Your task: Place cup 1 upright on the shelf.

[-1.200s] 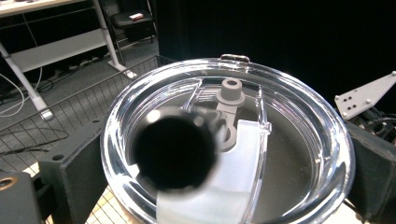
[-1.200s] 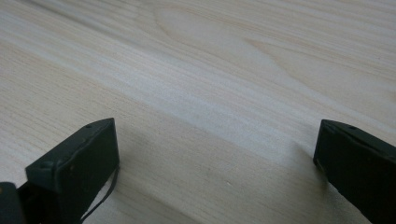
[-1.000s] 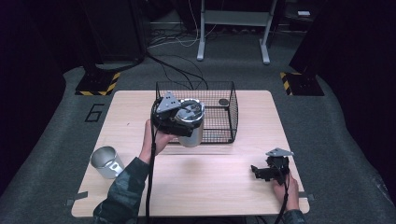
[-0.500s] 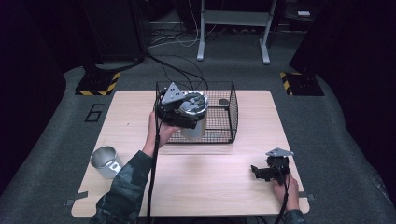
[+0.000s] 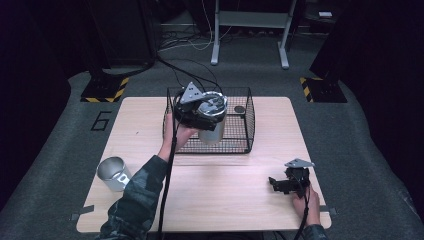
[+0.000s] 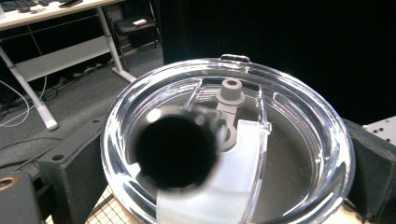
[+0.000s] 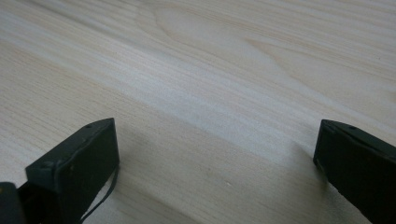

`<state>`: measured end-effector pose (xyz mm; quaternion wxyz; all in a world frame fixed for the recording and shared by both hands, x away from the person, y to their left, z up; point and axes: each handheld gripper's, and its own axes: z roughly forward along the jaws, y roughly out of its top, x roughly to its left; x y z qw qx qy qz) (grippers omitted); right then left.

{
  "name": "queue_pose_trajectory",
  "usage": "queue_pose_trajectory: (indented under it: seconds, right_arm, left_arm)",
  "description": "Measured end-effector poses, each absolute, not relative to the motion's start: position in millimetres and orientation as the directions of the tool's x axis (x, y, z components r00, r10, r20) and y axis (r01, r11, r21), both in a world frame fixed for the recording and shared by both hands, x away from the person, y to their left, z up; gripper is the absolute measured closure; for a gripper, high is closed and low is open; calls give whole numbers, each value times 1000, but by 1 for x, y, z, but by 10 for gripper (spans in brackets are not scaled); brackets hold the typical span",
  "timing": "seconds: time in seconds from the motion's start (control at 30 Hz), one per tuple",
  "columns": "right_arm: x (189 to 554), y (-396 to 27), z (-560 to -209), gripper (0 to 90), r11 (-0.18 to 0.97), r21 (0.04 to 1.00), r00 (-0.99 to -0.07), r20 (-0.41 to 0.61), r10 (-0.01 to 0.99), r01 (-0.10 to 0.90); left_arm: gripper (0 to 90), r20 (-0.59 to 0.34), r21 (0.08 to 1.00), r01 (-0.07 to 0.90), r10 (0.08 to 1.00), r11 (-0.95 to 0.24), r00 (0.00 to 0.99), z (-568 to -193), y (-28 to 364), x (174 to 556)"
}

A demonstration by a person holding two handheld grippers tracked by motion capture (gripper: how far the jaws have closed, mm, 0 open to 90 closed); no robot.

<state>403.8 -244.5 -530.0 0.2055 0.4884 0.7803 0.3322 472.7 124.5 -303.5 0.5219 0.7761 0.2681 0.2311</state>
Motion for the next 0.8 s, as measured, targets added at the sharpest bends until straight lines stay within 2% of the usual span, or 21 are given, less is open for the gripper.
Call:
queue_pose_trajectory:
  seconds: [0.8]
  right_arm:
    - [404, -244, -530, 0, 295, 721, -432, 6, 902, 626]
  left_arm:
    - [41, 80, 930, 190, 680, -314, 729, -307, 109, 503]
